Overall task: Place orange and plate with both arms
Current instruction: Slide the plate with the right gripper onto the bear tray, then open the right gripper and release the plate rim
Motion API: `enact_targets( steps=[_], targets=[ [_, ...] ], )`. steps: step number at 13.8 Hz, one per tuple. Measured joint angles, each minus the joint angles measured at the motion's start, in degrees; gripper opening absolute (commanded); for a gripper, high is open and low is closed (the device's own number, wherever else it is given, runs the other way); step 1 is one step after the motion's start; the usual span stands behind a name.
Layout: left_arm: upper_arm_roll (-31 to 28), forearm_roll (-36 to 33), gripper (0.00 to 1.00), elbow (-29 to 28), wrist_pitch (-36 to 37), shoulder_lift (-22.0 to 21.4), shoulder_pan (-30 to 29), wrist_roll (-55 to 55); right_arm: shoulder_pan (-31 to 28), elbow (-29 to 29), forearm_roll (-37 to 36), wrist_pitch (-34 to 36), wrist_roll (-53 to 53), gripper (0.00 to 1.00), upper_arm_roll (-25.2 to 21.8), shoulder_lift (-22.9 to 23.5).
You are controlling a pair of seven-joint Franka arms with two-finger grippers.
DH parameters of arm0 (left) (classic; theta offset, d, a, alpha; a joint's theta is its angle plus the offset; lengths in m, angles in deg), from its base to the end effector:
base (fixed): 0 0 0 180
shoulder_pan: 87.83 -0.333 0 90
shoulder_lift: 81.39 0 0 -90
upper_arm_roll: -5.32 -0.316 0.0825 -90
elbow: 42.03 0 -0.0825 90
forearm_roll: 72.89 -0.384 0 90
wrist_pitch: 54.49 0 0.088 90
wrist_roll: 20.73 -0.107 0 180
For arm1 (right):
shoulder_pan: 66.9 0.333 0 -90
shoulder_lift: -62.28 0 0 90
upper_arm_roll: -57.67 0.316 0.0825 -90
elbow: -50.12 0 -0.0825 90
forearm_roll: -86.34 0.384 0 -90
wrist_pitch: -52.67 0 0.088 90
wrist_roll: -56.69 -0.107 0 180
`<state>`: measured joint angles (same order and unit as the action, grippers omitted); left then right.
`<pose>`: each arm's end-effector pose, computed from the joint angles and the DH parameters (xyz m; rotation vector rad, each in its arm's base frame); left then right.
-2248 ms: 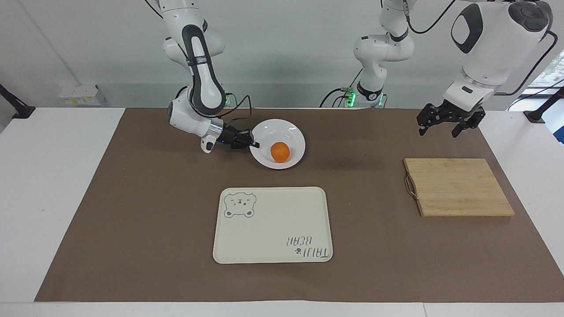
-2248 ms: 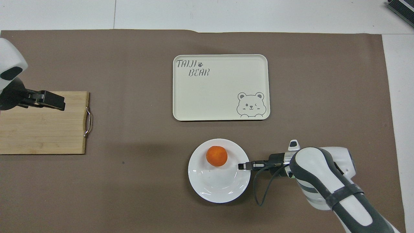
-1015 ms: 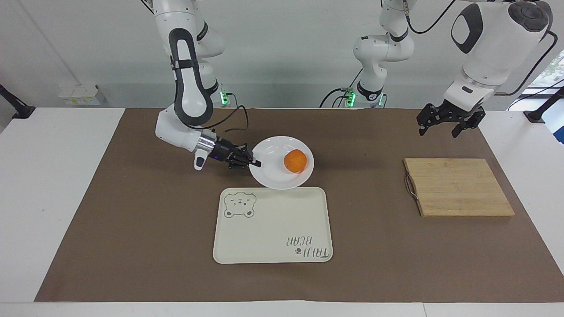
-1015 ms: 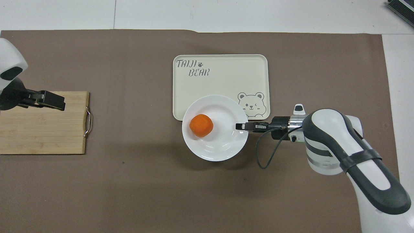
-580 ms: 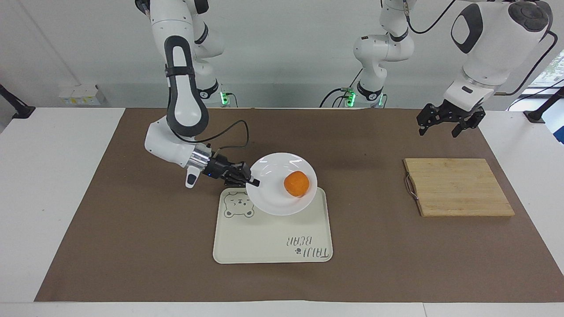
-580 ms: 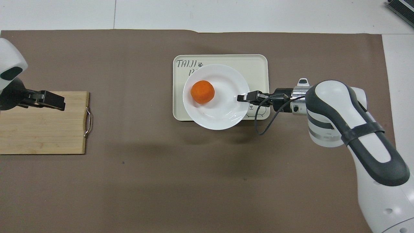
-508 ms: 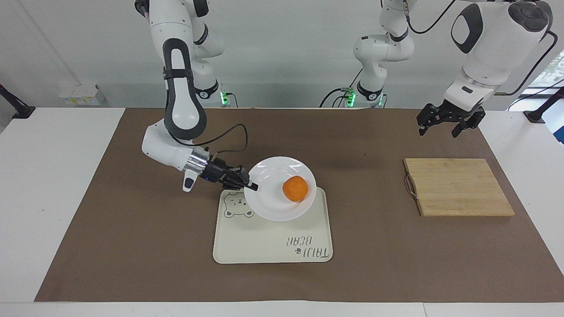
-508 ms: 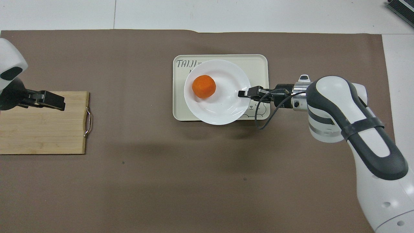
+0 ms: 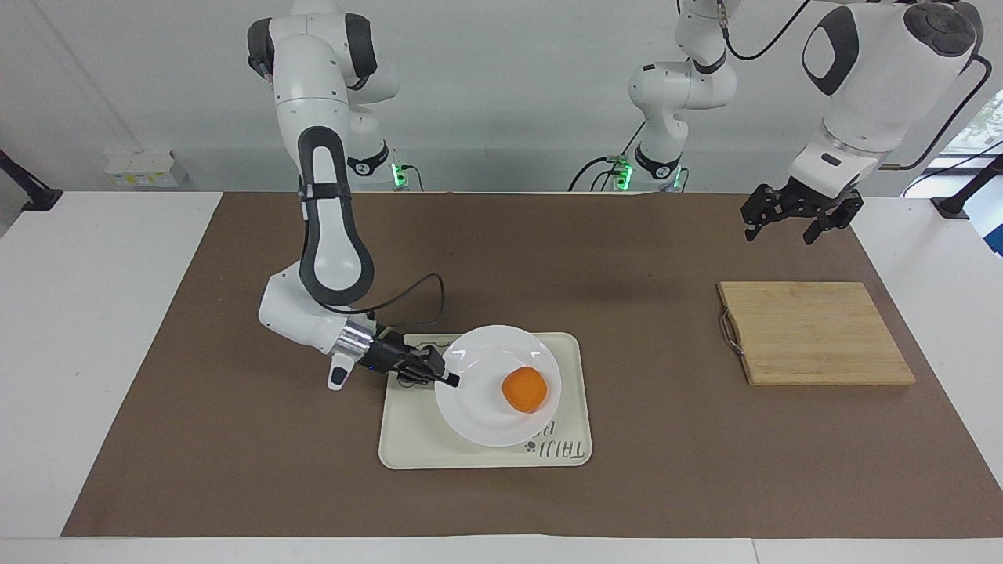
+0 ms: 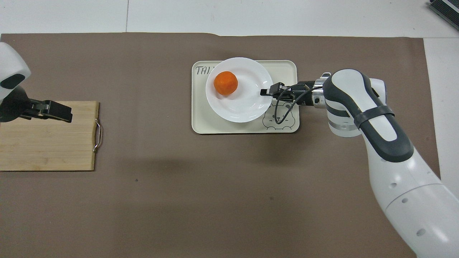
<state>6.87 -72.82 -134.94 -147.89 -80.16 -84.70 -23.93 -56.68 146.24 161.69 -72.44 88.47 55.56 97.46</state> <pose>0.5629 -0.0461 0.5936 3.1325 -0.2156 -0.0203 0.6740 0.1352 0.2566 -2.1492 0.1995 -0.1407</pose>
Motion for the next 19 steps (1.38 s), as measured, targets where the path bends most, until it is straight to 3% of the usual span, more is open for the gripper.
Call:
enact_targets(
  steps=[3, 9, 11, 12, 13, 19],
  targets=[
    [0.00, 0.00, 1.00, 0.00, 0.00, 0.00, 0.00, 0.00, 0.15, -0.71, 0.10, -0.21, 2.58, 0.00, 0.15, 2.72],
    [0.00, 0.00, 1.00, 0.00, 0.00, 0.00, 0.00, 0.00, -0.01, -1.45, -0.18, -0.06, 2.76, 0.00, 0.07, 2.77],
    [0.00, 0.00, 1.00, 0.00, 0.00, 0.00, 0.00, 0.00, -0.01, -1.51, -0.18, -0.07, 2.68, 0.42, 0.07, 2.76],
    [0.00, 0.00, 1.00, 0.00, 0.00, 0.00, 0.00, 0.00, -0.01, -1.59, -0.18, -0.07, 2.40, 0.81, 0.07, 2.74],
    [0.00, 0.00, 1.00, 0.00, 0.00, 0.00, 0.00, 0.00, -0.01, -1.71, -0.44, -0.07, 2.12, 1.00, 0.07, 2.66],
    [0.00, 0.00, 1.00, 0.00, 0.00, 0.00, 0.00, 0.00, -0.07, -2.67, -13.49, -0.13, -6.67, 1.00, -0.24, -2.03]
  ],
)
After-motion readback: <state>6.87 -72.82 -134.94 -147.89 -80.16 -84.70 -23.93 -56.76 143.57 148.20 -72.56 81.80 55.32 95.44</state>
